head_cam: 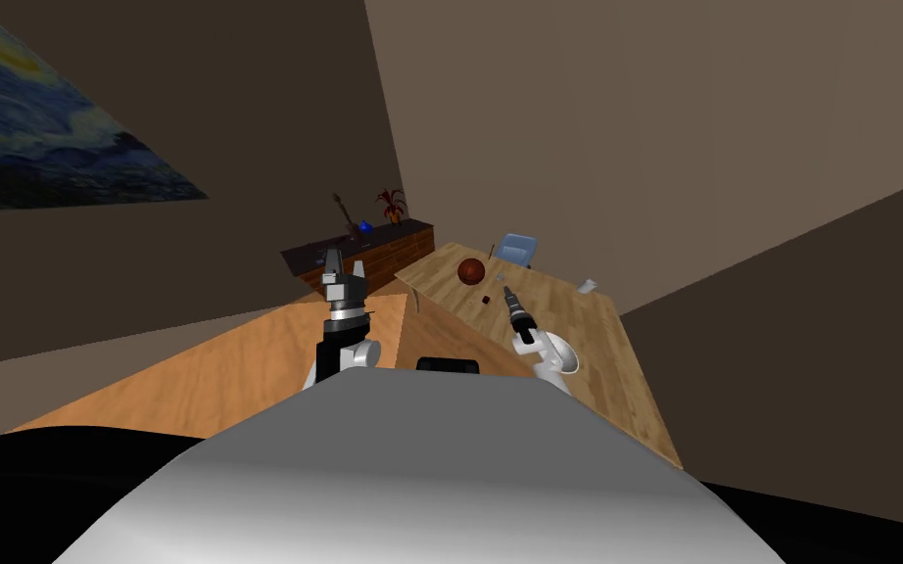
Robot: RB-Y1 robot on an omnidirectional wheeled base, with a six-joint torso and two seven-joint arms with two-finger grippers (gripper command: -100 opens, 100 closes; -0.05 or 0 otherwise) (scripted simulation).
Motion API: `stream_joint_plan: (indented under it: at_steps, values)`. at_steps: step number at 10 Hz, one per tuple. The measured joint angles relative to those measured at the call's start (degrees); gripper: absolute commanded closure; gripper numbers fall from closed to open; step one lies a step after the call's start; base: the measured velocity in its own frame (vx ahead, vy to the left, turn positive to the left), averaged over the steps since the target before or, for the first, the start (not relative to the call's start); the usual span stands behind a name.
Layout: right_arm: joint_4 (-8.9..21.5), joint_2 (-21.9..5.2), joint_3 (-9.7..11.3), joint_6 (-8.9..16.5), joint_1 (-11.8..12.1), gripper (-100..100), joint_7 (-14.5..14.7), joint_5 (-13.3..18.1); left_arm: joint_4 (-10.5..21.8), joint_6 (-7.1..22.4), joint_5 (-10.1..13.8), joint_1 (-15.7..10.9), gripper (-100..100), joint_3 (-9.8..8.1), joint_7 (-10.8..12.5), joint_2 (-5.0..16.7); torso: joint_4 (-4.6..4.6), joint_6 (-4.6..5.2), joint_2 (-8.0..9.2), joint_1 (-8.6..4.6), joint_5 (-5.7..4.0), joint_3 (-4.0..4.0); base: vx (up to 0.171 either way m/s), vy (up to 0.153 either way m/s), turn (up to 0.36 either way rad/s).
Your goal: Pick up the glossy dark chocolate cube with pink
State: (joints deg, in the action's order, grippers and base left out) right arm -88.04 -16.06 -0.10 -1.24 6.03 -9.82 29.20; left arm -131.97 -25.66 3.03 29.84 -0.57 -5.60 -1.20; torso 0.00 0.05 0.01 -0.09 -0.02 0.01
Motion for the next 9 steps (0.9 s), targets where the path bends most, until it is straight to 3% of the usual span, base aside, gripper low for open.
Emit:
stream_joint_plan:
  at_steps: [9]
  values:
    - [14.15, -2.08, 2.09, 6.42, -7.36, -100, -0.83, 10.83, 0.00, 0.00, 0.00, 0.00, 0, 0.00, 0.00, 0.00, 0.00, -0.02, 0.00, 0.01, 0.00, 0.00, -0.020, -0.015, 0.144]
